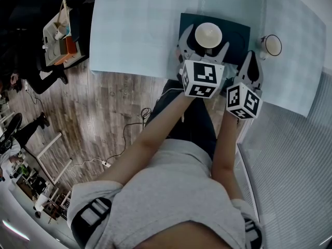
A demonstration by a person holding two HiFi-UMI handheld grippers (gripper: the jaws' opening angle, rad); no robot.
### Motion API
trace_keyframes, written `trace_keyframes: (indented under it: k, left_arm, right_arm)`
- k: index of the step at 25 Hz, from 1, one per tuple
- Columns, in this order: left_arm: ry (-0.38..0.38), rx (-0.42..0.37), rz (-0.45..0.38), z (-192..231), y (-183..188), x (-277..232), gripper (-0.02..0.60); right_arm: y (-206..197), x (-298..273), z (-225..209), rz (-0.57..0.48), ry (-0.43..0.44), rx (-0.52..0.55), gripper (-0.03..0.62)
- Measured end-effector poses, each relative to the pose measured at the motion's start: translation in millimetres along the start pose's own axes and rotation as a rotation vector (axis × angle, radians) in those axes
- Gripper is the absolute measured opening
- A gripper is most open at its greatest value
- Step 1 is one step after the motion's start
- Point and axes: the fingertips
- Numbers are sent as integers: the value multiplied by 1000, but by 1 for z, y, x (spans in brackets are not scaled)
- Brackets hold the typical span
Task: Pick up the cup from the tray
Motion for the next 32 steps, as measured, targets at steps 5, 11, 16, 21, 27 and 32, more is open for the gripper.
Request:
trace_keyframes:
  k: [5, 11, 16, 21, 27, 32]
  left_arm:
    - [-13, 0, -6, 1, 0, 0, 414]
    - [-26, -20, 5, 1, 0, 4, 407]
    - [-46, -9, -4, 2, 1, 7, 405]
    - [-59, -19, -29, 6, 9, 12, 405]
    - [-40, -1, -99, 34, 36, 34, 405]
    - [44, 29, -101, 81, 33, 47, 405]
  right_arm:
    - [-2, -3, -1, 4, 0, -1, 8]
    - [-4, -5, 2, 12, 5, -1, 8]
    - [-4, -6, 6, 12, 10, 0, 8]
    - [-3, -8, 10, 9, 10, -2, 8]
    - [8, -10, 19, -16, 24, 5, 7]
    - [16, -15, 39, -34, 62, 7, 7]
Point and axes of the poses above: the fingertips, and each gripper's own axes: x backward along the fingers, z to its left, y out of its top, and after that the axes turned 3 degrees about -x, right-handed
